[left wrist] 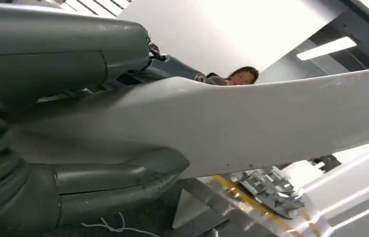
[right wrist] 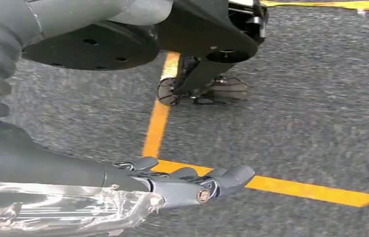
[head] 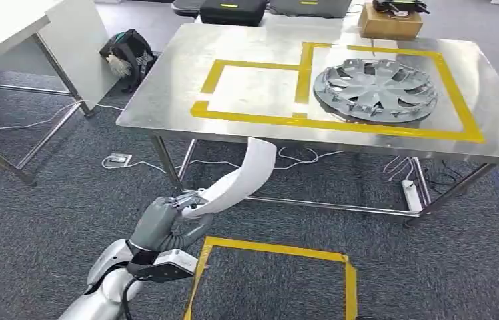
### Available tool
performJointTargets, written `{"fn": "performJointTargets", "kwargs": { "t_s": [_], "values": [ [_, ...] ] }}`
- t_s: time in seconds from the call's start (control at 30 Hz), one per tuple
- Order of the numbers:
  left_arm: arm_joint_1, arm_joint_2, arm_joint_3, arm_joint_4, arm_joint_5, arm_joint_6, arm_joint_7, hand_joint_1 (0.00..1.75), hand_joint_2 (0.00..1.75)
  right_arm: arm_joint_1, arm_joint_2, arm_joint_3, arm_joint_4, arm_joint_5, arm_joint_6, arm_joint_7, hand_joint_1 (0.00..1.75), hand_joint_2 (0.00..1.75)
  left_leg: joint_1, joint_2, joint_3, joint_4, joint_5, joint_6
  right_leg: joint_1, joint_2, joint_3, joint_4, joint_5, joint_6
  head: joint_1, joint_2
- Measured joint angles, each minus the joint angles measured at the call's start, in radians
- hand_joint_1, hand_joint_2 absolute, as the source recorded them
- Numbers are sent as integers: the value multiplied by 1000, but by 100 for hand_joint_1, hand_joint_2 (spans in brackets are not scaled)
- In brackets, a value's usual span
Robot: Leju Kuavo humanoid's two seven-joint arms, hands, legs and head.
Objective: Take the parts from the cabinet and place them on the table.
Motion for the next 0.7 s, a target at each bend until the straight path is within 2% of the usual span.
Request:
{"fn": "performJointTargets", "kwargs": {
  "t_s": [0.2,0.23,0.27,0.3,0.33,0.37,0.4,0.43,0.47,0.5,0.53,0.57,0.6,0.63,0.67,0.7],
  "values": [
    [0,0,0,0,0,0,1,175,175,-1,0,0,0,0,0,0,0,175,0,0,2,-3,-2,-2,2,1,3,1,-7,-1,0,0],
    [-1,0,0,0,0,0,2,175,175,-2,0,0,0,0,0,1,0,175,0,0,3,-6,-4,-5,3,3,12,1,-8,-2,-1,0],
    [-3,0,1,0,-1,0,3,175,175,-4,0,0,0,0,0,0,0,175,1,1,24,-14,2,-14,5,12,21,-7,-1,-11,-2,0],
    [-4,0,0,0,-3,0,3,175,175,-5,0,0,0,1,0,0,0,175,1,0,25,-11,10,-20,3,13,29,-9,-4,-15,1,0],
    [-19,-1,-1,0,-4,0,9,175,175,-10,0,0,-1,5,0,0,0,175,2,-1,-26,84,56,-32,-5,23,66,-29,-11,-27,-4,0],
    [-28,2,-1,6,-3,-3,21,175,175,-10,1,0,-1,15,14,3,0,175,-4,-1,-215,269,-72,-30,-2,40,121,-49,-48,-39,-6,0],
    [-33,4,-1,11,-3,-3,25,175,175,-9,1,0,-1,19,15,4,0,175,-5,-1,-237,256,-106,-27,-1,46,140,-50,-62,-40,-7,0],
    [-39,5,-1,15,-3,-4,26,175,175,-7,1,0,-1,21,18,5,0,175,-7,-2,-241,217,-95,-22,-1,50,160,-50,-77,-39,-6,0],
    [-43,6,-1,19,-2,-4,27,175,175,-7,2,0,-1,23,19,7,0,175,-10,-2,-237,162,-48,-17,-1,53,179,-51,-91,-38,-7,0],
    [-47,7,-1,24,-2,-6,28,175,175,-8,2,0,-1,24,21,8,0,175,-14,-2,-231,91,54,-9,-1,55,196,-52,-106,-36,-7,0],
    [-51,8,-1,30,-2,-7,29,175,175,-7,3,0,2,26,22,10,0,175,-17,-4,-235,31,159,-4,2,57,200,-50,-119,-31,-8,0],
    [-58,8,0,36,-1,-8,31,175,175,-10,3,0,1,27,22,11,0,175,-19,-5,-229,-13,168,-5,8,64,206,-48,-136,-25,-15,0],
    [-60,8,-1,39,-2,-11,34,175,175,-13,3,0,1,31,21,13,0,175,-19,-6,-223,-9,165,-3,10,63,213,-62,-156,-23,-6,0],
    [-66,4,0,42,-2,-11,34,175,175,-11,3,0,0,35,21,12,0,175,-15,-10,-214,-18,164,0,11,63,241,-48,-139,-18,-6,0],
    [-80,3,0,46,-2,-11,35,175,175,-12,3,0,0,38,21,13,0,175,-14,-9,-202,-18,168,3,11,61,247,-49,-144,-15,-2,0],
    [-87,-1,1,49,-2,-12,35,175,175,-13,3,0,0,41,21,14,0,175,-11,-7,-188,-17,180,11,10,54,246,-42,-154,-8,0,1]
  ]
}}
